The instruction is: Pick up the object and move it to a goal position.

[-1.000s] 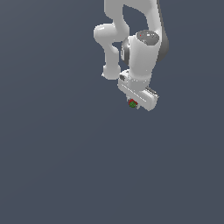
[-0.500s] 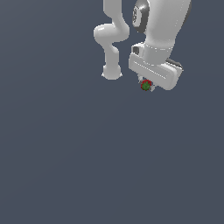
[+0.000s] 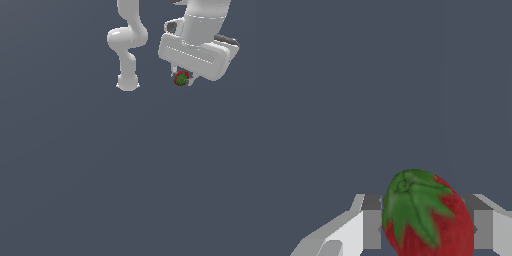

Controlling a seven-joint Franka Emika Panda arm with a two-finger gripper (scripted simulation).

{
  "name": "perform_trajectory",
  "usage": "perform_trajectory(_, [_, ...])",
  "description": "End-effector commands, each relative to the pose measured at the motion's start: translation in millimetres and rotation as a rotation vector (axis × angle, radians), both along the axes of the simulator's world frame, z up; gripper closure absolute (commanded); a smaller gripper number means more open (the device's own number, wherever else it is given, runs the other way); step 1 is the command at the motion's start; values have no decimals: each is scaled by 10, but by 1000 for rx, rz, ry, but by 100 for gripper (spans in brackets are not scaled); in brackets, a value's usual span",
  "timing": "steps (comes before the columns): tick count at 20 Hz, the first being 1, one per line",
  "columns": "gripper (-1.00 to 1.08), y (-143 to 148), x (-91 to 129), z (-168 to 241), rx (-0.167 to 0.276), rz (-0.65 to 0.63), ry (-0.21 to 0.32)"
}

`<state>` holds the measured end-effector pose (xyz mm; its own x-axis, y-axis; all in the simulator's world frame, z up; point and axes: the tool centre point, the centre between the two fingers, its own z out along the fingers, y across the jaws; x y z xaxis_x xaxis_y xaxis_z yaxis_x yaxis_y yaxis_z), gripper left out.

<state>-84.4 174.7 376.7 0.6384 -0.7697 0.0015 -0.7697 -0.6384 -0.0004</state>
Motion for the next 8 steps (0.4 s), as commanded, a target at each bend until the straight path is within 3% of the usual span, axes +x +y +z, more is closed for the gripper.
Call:
perform_trajectory(1, [108, 44, 0, 110, 0, 0, 1])
perform_trajectory(8, [108, 94, 6, 224, 1, 0, 1])
